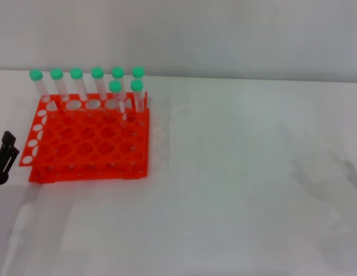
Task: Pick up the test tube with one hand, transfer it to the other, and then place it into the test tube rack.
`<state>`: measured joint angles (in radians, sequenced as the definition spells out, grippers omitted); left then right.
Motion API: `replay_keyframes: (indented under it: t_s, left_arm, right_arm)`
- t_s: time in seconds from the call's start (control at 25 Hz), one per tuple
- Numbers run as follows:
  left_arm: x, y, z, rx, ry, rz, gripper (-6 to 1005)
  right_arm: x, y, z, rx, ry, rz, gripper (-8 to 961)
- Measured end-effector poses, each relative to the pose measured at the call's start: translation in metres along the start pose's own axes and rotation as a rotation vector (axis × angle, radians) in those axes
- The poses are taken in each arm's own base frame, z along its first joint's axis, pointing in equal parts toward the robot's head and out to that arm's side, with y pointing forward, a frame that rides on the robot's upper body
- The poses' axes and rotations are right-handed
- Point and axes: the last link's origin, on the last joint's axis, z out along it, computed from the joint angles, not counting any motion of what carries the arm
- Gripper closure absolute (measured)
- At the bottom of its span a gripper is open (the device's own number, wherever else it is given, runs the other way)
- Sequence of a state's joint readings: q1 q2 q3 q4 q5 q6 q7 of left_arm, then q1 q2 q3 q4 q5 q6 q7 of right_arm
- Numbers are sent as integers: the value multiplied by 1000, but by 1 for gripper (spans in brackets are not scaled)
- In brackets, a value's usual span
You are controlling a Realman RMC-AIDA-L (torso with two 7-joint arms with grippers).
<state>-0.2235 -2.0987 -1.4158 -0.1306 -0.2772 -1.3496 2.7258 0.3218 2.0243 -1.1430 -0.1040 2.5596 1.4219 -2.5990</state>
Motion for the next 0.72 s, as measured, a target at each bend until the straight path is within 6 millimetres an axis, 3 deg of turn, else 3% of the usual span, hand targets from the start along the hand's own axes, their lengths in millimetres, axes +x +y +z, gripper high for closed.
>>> replay_keyframes:
  t_s: [0.72]
  left_arm:
    - [2, 2, 3, -7, 13, -34, 150]
  right_arm:
    - [9, -3, -18, 108, -10, 123, 110]
